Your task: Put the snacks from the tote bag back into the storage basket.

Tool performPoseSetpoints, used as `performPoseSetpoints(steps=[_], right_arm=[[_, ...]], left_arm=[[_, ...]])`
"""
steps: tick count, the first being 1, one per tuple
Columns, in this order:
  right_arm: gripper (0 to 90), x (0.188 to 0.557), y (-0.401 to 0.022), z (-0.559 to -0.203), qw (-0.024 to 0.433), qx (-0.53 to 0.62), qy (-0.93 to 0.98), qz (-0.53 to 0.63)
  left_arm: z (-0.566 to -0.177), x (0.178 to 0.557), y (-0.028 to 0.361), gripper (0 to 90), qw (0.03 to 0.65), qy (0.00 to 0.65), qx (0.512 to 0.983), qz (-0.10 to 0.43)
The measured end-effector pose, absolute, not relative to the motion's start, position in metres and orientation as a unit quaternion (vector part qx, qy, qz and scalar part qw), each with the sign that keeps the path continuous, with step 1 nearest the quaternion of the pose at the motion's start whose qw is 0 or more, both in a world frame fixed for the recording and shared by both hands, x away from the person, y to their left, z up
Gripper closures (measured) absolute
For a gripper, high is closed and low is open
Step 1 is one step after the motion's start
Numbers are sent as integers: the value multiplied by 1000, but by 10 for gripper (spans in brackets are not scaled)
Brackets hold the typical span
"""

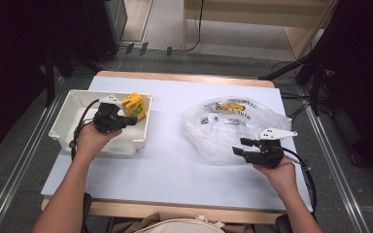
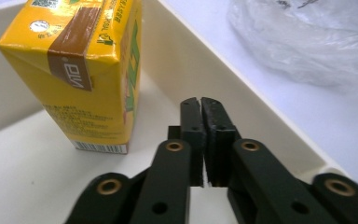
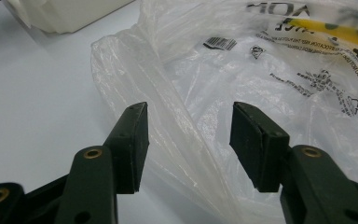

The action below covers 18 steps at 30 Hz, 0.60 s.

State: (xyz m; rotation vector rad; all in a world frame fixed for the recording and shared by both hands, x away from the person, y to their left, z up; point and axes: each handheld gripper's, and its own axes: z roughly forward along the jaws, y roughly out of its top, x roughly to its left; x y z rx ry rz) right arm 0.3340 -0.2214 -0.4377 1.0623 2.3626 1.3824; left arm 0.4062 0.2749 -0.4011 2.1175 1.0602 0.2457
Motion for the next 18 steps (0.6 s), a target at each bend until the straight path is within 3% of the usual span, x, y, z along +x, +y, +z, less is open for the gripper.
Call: performPoseSetpoints(steps=[18], right_arm=[[487, 333, -221, -438, 101, 360, 802, 465]], left_arm=[[-428, 429, 282, 900, 338, 445, 824, 94]])
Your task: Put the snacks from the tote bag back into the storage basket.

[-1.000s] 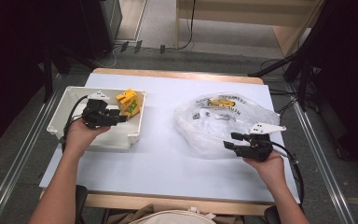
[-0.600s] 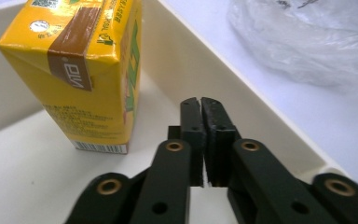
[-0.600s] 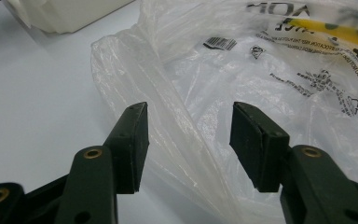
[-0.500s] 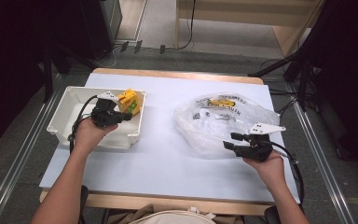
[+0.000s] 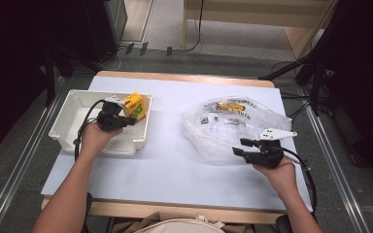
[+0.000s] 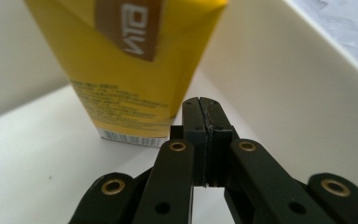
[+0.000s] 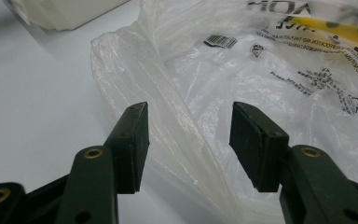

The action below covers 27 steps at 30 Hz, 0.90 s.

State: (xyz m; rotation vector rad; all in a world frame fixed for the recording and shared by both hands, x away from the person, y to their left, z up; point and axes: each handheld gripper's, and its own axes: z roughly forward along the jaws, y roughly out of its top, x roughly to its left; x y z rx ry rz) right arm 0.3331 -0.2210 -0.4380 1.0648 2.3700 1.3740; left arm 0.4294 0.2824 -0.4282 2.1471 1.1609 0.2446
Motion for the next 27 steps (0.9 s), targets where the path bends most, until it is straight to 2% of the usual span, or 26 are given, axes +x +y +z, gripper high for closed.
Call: performPoseSetpoints(steps=[13, 27], right_arm=[[488, 333, -221, -438, 103, 359, 804, 464], [492, 332, -221, -438, 104, 357, 804, 463]], left_arm=[[-430, 431, 286, 900, 330, 449, 822, 116], [-432, 436, 297, 900, 339, 481, 801, 113]])
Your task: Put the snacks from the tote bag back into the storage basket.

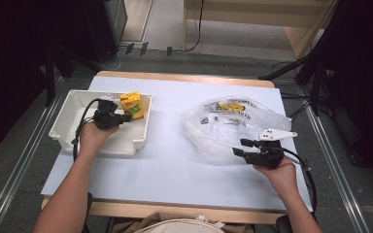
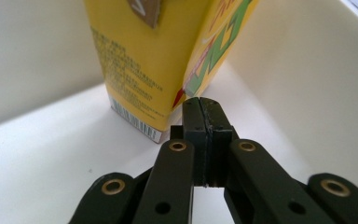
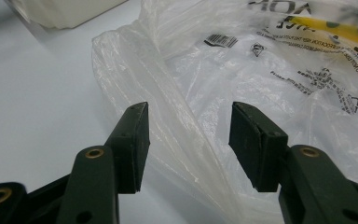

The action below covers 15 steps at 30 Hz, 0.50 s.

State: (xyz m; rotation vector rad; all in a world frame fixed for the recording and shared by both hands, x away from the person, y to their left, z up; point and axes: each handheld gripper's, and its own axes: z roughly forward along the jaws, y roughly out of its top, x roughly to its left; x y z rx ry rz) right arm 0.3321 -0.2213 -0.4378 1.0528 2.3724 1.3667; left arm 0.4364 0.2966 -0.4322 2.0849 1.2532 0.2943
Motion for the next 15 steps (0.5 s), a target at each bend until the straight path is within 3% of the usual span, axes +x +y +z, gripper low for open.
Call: performPoseSetpoints(steps=[15], right_arm=[[498, 332, -221, -438, 104, 355, 806, 462]], left_arm=[[-434, 442, 308, 900, 337, 511, 782, 119]])
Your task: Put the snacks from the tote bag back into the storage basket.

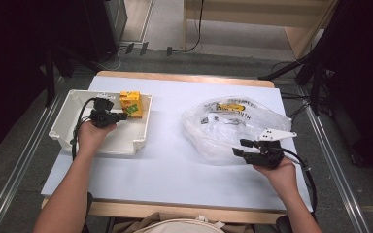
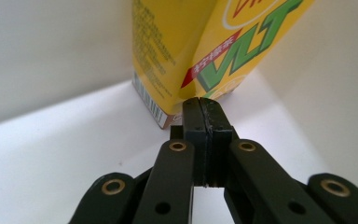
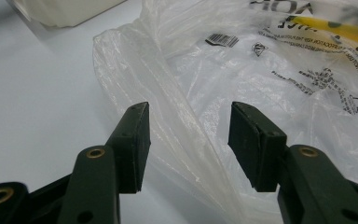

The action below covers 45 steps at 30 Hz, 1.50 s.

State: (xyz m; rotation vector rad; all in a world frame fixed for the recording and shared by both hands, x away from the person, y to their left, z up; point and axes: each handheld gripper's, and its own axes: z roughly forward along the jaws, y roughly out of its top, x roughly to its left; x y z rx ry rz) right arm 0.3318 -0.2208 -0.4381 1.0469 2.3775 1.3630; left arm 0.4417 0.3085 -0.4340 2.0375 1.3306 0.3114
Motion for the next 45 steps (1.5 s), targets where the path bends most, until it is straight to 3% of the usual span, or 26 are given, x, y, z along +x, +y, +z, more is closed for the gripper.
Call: performPoseSetpoints(steps=[12, 23, 29, 45], right_arm=[[500, 331, -221, -438, 104, 354, 806, 462], [499, 332, -221, -438, 103, 354, 806, 462], [497, 331, -221, -438, 102, 354, 807, 462], [486, 332, -220, -439, 97, 352, 809, 460]], left_arm=[[-426, 438, 314, 898, 351, 511, 778, 105], [-415, 429, 310, 827, 366, 497, 782, 86], [-407, 425, 306, 737, 365, 495, 786, 64], [-384, 409, 281, 504, 374, 456, 805, 70]])
